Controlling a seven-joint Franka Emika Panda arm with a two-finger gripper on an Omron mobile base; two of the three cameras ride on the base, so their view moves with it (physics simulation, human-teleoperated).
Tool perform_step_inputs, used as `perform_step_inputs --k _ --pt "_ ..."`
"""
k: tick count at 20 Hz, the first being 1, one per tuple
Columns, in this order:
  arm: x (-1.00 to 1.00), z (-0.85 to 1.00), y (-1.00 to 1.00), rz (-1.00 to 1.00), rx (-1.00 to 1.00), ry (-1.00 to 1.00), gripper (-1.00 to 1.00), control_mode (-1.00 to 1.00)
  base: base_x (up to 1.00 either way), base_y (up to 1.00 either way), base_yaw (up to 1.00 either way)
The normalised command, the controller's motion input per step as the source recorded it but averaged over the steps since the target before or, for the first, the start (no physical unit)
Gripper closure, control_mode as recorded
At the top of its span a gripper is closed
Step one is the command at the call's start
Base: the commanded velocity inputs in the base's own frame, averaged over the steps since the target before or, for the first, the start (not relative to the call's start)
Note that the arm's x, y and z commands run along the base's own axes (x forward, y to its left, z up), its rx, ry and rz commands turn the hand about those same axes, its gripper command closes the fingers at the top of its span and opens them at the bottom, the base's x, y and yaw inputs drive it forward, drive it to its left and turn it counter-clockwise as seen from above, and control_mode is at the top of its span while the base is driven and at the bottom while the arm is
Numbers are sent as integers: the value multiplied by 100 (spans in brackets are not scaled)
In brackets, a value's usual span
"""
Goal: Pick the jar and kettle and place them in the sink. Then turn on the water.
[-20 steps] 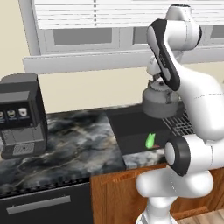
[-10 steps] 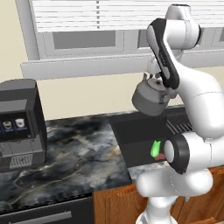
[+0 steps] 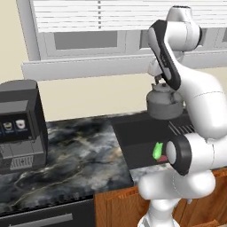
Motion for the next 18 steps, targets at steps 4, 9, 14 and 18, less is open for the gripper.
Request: perform_step_inputs --k 4,9,14,18 --pt "39 -35 0 0 0 0 100 -100 0 0 0" --pt "28 -58 0 0 0 0 100 -100 0 0 0" --pt "26 -53 0 0 0 0 100 -100 0 0 0" --pt "16 -51 0 0 0 0 100 -100 0 0 0"
